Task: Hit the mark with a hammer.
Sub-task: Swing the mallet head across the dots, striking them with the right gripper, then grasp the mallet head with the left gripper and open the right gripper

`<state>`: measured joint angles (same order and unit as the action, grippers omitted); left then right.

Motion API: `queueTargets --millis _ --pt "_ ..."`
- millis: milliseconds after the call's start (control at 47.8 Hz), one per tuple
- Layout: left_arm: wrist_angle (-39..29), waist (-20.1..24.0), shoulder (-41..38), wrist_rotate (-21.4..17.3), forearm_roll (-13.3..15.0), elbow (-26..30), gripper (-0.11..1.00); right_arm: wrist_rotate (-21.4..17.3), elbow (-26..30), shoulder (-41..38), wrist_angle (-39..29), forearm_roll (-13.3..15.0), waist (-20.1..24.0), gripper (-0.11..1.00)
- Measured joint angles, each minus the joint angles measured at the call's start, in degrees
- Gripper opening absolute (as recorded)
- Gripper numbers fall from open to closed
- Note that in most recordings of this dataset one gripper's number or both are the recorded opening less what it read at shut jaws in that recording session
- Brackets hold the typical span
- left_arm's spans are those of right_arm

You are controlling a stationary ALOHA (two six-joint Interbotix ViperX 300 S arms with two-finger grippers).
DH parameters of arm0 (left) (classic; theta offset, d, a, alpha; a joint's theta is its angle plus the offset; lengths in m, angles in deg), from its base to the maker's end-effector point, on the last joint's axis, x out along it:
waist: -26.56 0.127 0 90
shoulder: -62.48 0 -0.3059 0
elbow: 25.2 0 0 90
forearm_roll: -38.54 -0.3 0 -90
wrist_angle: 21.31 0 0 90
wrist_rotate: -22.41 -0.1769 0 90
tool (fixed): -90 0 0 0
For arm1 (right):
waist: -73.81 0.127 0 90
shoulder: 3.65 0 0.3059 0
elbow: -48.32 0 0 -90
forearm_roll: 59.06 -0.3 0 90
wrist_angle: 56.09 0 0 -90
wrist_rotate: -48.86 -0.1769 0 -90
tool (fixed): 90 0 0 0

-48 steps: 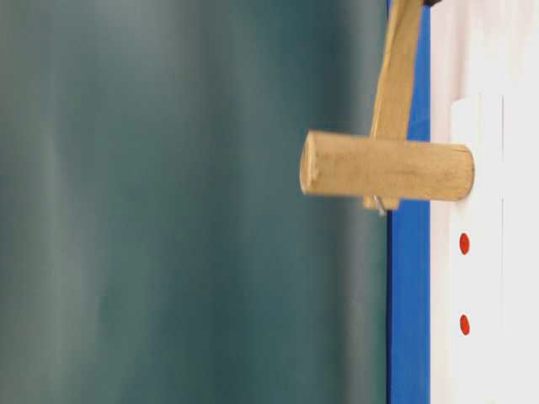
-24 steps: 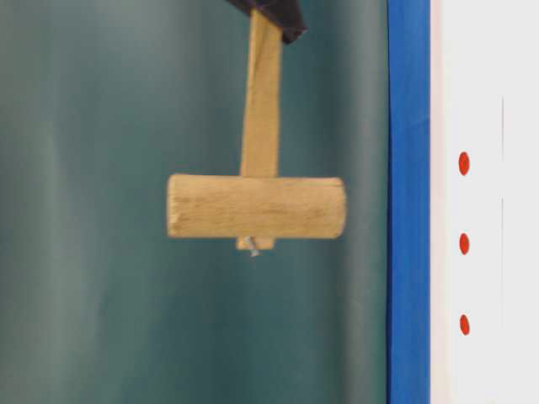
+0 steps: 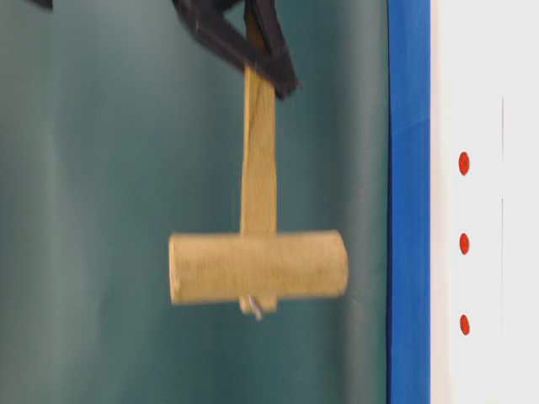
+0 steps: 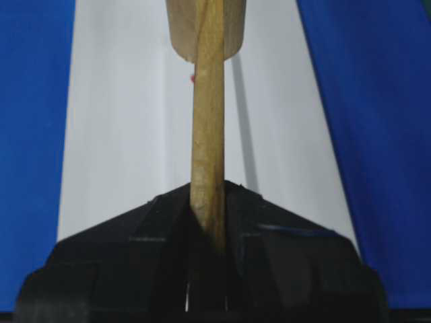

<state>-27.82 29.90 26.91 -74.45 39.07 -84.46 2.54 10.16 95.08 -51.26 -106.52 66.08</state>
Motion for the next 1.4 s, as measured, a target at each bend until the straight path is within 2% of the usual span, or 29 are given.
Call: queueTargets --millis 398,670,816,1068,1403 --pt "0.0 0.0 0.0 0.0 0.0 0.0 0.89 0.0 12.1 -12.5 -0.4 1.0 2.0 0.02" --pt "0.4 1.5 -0.5 0.0 0.0 0.0 0.9 0.0 14.1 -14.1 -0.6 1.4 2.5 0.02" --pt "6.2 3.4 -4.1 0.0 0.0 -1.1 0.9 0.0 14.1 -14.1 -0.8 1.4 2.5 0.02" --pt "18.5 3.6 -15.9 0.0 0.0 -1.1 0.9 0.0 14.1 -14.1 -0.9 1.5 2.5 0.02" --pt "27.2 3.6 -30.2 0.0 0.0 3.7 0.91 0.0 14.1 -14.2 -0.9 1.5 2.4 0.02"
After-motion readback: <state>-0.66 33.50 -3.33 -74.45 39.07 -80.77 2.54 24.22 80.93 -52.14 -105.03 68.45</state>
